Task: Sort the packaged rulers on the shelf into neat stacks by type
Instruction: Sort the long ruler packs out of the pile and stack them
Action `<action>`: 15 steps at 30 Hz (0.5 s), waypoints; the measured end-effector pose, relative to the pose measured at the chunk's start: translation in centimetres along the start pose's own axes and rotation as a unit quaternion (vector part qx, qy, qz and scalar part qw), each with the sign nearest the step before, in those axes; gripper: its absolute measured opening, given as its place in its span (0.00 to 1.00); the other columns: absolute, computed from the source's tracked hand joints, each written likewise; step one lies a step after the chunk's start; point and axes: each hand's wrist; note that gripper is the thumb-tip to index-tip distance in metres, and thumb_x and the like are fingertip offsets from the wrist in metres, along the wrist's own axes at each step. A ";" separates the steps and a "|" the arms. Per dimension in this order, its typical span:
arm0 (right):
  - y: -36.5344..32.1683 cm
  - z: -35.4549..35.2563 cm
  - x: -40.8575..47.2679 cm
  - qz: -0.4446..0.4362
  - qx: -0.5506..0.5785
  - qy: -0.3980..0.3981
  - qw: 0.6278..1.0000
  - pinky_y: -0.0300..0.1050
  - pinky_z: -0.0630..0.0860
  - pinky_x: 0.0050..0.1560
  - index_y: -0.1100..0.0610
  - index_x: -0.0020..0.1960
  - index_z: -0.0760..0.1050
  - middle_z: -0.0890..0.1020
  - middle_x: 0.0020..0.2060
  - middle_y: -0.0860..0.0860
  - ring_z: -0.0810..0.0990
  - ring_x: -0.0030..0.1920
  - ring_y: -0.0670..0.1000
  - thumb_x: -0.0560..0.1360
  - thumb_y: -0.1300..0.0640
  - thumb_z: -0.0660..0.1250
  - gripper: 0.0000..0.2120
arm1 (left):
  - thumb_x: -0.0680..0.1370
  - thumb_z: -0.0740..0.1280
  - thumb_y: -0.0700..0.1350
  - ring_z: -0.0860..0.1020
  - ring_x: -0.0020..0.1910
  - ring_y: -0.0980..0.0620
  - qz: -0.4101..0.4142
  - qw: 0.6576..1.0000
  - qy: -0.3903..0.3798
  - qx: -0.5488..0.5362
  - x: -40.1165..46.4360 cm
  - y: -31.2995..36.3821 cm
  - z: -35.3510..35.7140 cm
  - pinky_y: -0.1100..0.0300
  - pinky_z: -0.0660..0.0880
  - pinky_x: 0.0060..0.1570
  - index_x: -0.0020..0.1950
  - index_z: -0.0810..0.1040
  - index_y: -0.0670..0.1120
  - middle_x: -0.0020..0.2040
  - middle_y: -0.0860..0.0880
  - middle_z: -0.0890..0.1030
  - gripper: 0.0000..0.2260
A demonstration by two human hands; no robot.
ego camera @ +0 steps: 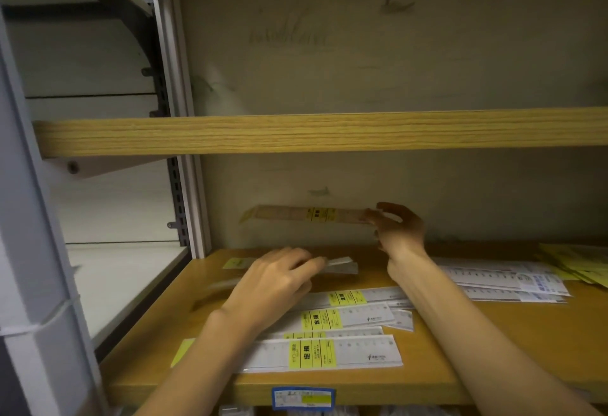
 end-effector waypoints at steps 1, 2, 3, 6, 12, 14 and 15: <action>0.2 0.3 0.1 0.000 -0.003 -0.003 1.000 0.42 0.73 0.43 0.50 0.47 0.77 0.81 0.49 0.51 0.77 0.47 0.52 0.71 0.58 0.74 0.09 | 0.71 0.73 0.39 0.80 0.44 0.49 0.013 1.000 -0.005 0.008 -0.1 0.0 0.2 0.55 0.80 0.39 0.60 0.76 0.47 0.49 0.47 0.81 0.19; 0.4 0.6 0.3 0.002 -0.006 -0.006 1.000 0.42 0.73 0.42 0.49 0.46 0.77 0.82 0.50 0.51 0.77 0.47 0.52 0.71 0.58 0.74 0.08 | 0.70 0.74 0.39 0.80 0.44 0.49 0.023 1.000 -0.008 0.017 -0.2 -0.1 0.3 0.56 0.79 0.39 0.60 0.76 0.47 0.49 0.47 0.81 0.19; 0.6 0.8 0.4 0.005 -0.008 -0.008 1.000 0.41 0.72 0.41 0.48 0.45 0.77 0.82 0.50 0.52 0.77 0.47 0.52 0.71 0.58 0.74 0.08 | 0.70 0.74 0.39 0.80 0.44 0.50 0.027 0.999 -0.006 0.022 -0.1 -0.1 0.4 0.57 0.79 0.39 0.60 0.76 0.47 0.49 0.47 0.81 0.20; 0.7 1.2 0.8 0.018 0.015 -0.015 1.000 0.39 0.71 0.35 0.50 0.46 0.78 0.82 0.50 0.54 0.76 0.41 0.50 0.72 0.58 0.74 0.07 | 0.72 0.71 0.39 0.79 0.44 0.49 0.013 0.999 0.011 0.030 -0.2 -0.5 0.5 0.56 0.79 0.40 0.61 0.75 0.48 0.50 0.48 0.81 0.18; 1.4 0.9 0.9 0.053 0.043 -0.015 0.998 0.39 0.71 0.33 0.55 0.53 0.79 0.81 0.45 0.53 0.73 0.32 0.47 0.73 0.59 0.73 0.09 | 0.75 0.60 0.42 0.79 0.43 0.50 -0.038 0.999 0.033 0.018 -1.0 -1.0 0.4 0.55 0.78 0.40 0.57 0.79 0.50 0.48 0.50 0.81 0.14; 1.5 0.8 1.0 0.049 0.036 -0.016 0.998 0.39 0.72 0.33 0.55 0.52 0.78 0.81 0.46 0.53 0.73 0.33 0.47 0.74 0.58 0.72 0.08 | 0.75 0.61 0.42 0.79 0.43 0.51 -0.041 0.998 0.036 0.009 -0.9 -1.0 0.4 0.55 0.78 0.40 0.55 0.80 0.50 0.48 0.50 0.81 0.12; 1.6 0.7 1.0 0.044 0.030 -0.016 0.998 0.39 0.72 0.34 0.55 0.53 0.78 0.81 0.46 0.53 0.74 0.35 0.48 0.74 0.58 0.71 0.08 | 0.75 0.62 0.42 0.79 0.43 0.51 -0.039 0.999 0.035 0.006 -0.9 -1.0 0.4 0.55 0.78 0.40 0.54 0.81 0.50 0.48 0.51 0.81 0.12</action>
Point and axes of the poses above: each hand's wrist, its own x-axis towards the middle knuckle, its own z-axis out of the palm, y = z × x
